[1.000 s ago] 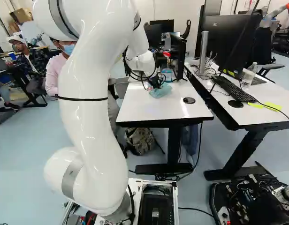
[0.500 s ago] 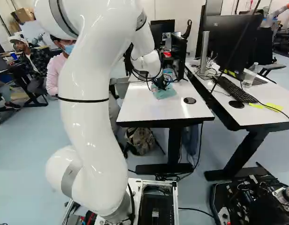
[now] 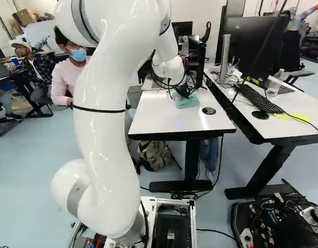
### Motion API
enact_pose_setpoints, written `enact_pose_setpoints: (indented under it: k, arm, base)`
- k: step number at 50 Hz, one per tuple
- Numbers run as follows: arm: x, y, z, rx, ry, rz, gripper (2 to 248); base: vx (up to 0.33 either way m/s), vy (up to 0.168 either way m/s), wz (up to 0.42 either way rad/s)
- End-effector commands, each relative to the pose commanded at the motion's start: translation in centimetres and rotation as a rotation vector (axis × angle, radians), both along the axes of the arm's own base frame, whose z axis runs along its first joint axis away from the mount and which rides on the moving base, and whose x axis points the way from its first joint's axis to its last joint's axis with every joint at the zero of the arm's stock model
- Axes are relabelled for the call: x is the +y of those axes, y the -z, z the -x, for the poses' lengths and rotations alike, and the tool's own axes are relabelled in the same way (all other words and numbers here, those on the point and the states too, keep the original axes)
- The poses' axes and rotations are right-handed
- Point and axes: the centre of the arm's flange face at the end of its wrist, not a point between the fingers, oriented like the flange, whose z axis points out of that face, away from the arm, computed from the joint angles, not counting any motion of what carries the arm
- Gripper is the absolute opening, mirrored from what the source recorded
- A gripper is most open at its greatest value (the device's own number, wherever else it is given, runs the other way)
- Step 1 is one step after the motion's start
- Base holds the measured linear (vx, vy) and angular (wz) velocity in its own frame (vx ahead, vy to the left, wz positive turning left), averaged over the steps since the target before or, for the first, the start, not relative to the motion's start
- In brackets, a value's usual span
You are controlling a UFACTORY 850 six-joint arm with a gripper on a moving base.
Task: Clean the table with the green towel
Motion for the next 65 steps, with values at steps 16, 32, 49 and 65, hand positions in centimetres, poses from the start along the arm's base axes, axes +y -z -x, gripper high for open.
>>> enact_pose_setpoints:
  k: [16,32,49,65]
  arm:
    - [0.4,0.3,-2.8,-0.02,-0.019,0.006,34]
    - [2.7,0.4,-4.5,-0.029,-0.058,0.009,34]
    - [5.7,0.3,-4.7,-0.025,-0.101,0.007,34]
    - [7.6,0.1,-2.6,-0.005,-0.123,0.001,34]
  base:
    - [0.0,0.0,0.0]
    - [0.0,0.0,0.0]
    - [0.0,0.0,0.0]
    - [0.0,0.0,0.0]
